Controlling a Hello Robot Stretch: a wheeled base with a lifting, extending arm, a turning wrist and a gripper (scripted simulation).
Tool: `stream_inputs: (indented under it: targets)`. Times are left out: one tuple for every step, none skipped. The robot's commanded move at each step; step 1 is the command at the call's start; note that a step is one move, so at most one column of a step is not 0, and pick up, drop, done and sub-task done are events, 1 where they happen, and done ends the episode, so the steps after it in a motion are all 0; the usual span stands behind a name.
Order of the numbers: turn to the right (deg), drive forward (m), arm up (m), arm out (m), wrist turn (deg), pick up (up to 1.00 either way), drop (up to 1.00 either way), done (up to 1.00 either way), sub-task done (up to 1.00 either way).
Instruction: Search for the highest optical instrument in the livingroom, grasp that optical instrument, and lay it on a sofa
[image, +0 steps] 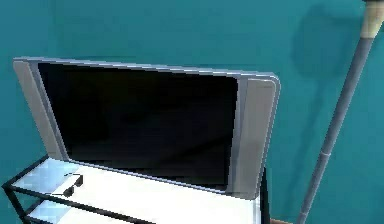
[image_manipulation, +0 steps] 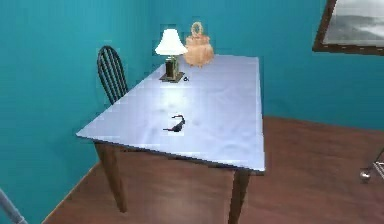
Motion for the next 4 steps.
stream_inputs:
  targets:
    - [-3.0,0.0,0.0,0.0,0.0,0.0,0.0,0.0,0.0]
    - [45.0,0.0,0.0,0.0,0.0,0.0,0.0,0.0,0.0]
    - [30.0,0.0,0.0,0.0,0.0,0.0,0.0,0.0,0.0]
    - [3.0,0.0,0.0,0.0,0.0,0.0,0.0,0.0,0.0]
